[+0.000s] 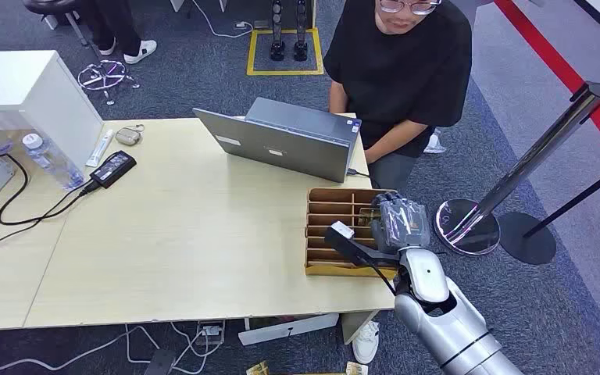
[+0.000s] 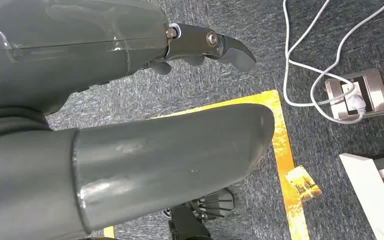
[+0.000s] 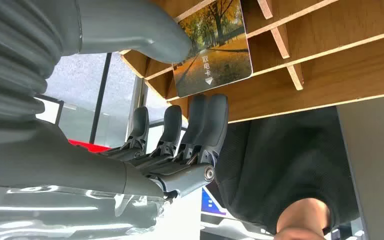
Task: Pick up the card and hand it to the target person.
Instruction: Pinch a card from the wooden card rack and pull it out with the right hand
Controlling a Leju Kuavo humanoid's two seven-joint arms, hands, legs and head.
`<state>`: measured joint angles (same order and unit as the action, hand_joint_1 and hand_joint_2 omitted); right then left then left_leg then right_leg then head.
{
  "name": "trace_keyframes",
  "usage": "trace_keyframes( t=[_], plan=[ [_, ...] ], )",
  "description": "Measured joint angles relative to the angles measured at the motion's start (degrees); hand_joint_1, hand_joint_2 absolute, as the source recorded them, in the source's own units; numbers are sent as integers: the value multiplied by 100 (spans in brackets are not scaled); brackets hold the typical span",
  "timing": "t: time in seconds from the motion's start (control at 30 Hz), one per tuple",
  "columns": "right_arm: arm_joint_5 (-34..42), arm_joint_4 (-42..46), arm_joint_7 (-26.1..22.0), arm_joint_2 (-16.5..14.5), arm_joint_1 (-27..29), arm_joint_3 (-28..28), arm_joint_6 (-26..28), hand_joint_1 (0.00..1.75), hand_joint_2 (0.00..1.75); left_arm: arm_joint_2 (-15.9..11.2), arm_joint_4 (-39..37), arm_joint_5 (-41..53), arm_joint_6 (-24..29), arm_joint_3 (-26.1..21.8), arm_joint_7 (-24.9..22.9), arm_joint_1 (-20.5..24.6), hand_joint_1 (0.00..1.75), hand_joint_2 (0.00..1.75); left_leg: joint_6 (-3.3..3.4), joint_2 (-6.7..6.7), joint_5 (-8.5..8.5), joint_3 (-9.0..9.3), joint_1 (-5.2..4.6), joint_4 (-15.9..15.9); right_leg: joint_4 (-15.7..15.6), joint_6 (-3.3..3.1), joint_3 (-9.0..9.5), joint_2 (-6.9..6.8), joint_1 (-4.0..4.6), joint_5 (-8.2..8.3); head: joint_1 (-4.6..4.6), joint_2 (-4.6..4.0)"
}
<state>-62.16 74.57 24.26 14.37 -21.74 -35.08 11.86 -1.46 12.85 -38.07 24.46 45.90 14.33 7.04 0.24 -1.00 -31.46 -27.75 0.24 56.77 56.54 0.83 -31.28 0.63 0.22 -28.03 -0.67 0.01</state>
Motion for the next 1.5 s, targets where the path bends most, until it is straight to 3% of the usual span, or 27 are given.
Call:
trace_keyframes(
  t=[0.83,0.9,1.03,1.13,1.5],
  plan=[
    [10,-140,4,-34,-30,-161,-17,106,175,0,0,2,1,2,-47,14,0,0,0,0,0,1,0,0,0,0,0,0,0,0,0,0],
    [15,-146,3,-36,-37,-169,-14,109,175,0,0,2,2,2,-49,14,0,0,0,0,0,1,0,0,0,0,0,0,0,0,0,-1],
    [33,-152,2,-36,-44,-178,10,134,175,0,0,2,2,2,-53,15,0,0,0,0,0,1,0,0,0,0,0,0,0,0,-1,0],
    [59,-152,0,-36,-54,-190,38,142,175,0,0,2,2,1,-54,16,0,0,0,0,0,1,0,0,0,0,0,0,0,0,0,1],
    [113,-152,-48,-42,-63,-227,128,147,175,0,0,8,4,0,-54,26,0,0,0,1,1,4,0,0,0,0,2,1,0,1,-1,-1]
  ],
)
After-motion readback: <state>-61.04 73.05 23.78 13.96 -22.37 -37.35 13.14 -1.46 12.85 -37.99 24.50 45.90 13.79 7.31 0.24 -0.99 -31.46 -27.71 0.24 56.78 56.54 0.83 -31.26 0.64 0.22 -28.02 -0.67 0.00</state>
